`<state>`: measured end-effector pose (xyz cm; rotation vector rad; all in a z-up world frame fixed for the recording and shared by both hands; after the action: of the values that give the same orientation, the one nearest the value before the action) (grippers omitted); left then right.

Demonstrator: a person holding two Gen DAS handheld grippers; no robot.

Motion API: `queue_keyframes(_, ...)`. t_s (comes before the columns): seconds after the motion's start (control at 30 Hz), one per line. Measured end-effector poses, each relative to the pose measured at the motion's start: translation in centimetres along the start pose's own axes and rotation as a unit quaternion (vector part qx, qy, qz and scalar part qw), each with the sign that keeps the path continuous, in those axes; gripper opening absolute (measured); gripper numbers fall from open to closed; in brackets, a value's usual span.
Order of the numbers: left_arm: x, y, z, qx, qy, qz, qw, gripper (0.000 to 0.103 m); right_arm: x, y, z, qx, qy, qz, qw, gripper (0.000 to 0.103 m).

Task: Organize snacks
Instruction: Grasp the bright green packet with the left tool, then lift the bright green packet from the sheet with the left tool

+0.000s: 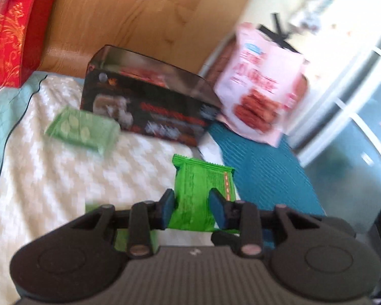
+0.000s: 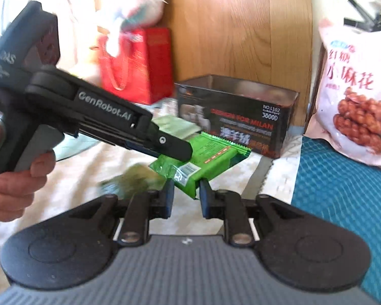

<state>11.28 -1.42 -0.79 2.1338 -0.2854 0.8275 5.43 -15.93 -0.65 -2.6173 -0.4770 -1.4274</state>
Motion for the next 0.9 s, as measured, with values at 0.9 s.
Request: queue_keyframes(0.9,-11.3,0.4,-7.9,0.052,0.019,0.000,0.9985,0.041,-6.4,-8.3,-4.0,0.049,-0.024,-0.039,0.998,0.050)
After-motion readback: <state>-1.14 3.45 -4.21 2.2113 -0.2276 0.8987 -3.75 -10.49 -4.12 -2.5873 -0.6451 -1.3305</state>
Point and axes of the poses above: each gripper's, at about its wrist camera, not at the fingertips, and z roughly the way its jaws point, y to its right, x to its top, the point moved 4 cm from there along z, roughly the way its jaws point, and after that the axes turned 15 degrees about -x, right-handed, at the moved point
